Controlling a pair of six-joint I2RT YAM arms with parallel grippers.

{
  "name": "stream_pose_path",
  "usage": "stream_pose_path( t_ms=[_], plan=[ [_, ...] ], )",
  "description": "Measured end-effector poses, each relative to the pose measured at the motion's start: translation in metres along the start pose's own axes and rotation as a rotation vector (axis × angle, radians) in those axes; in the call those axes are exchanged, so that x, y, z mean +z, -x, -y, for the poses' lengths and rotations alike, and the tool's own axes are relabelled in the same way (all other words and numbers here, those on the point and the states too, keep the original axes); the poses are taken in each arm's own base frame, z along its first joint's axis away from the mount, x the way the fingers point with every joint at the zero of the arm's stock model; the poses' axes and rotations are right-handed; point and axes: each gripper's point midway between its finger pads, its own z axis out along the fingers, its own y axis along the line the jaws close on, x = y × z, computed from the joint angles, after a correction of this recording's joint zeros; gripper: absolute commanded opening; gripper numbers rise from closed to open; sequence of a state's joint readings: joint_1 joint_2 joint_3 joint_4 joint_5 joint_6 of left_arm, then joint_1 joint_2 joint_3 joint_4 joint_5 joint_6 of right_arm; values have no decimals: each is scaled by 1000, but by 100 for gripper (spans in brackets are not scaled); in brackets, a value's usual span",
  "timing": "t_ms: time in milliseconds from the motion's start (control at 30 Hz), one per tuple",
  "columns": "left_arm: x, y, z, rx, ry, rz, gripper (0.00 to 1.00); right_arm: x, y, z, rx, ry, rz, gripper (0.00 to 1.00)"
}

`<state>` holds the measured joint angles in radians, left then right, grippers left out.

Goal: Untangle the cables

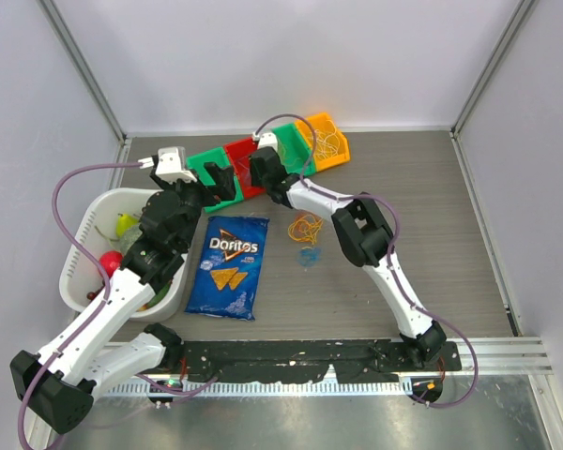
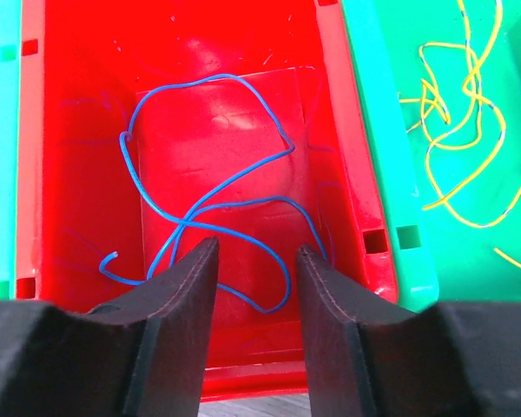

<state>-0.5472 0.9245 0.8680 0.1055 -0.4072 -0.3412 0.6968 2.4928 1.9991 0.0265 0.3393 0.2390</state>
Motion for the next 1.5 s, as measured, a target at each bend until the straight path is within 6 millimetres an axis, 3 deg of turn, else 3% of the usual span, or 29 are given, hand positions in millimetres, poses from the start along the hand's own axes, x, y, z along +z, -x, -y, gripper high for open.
stream_pose_path(
  t_ms=[67,100,167,267,400,500,567,633,700,800,900,967,1200,1500],
  plan=[
    [0,0,0,1,-1,-1,100,-3,2,-2,-2,9,-22,61],
    [0,0,0,1,-1,-2,100,-4,5,-3,0,13,-31,72],
    [0,-1,0,2,0,-3,100,-12,12,-8,13,36,-45,76],
    [0,-2,0,3,1,-6,100,-39,39,-9,36,55,-47,79],
    [0,-2,1,3,-5,-9,100,-116,86,6,108,68,-17,79],
    [0,-4,2,0,-14,-15,100,-175,106,31,186,76,14,77],
    [1,-7,5,-8,-22,-23,100,-204,104,55,237,65,22,73],
    [4,-12,8,-11,-37,-42,100,-221,85,80,299,44,-1,69],
    [8,-19,14,-10,-59,-69,100,-227,54,101,367,15,-50,70],
    [18,-33,29,-16,-113,-126,100,-227,-13,135,474,-70,-156,70],
    [28,-51,42,-9,-168,-197,99,-228,-59,150,549,-116,-242,70],
    [32,-66,50,-4,-201,-250,99,-225,-61,147,582,-105,-247,70],
    [35,-113,75,7,-318,-426,98,-211,-37,129,708,-23,-165,68],
    [31,-122,95,-24,-413,-492,98,-203,-58,126,782,-33,-199,59]
  ],
)
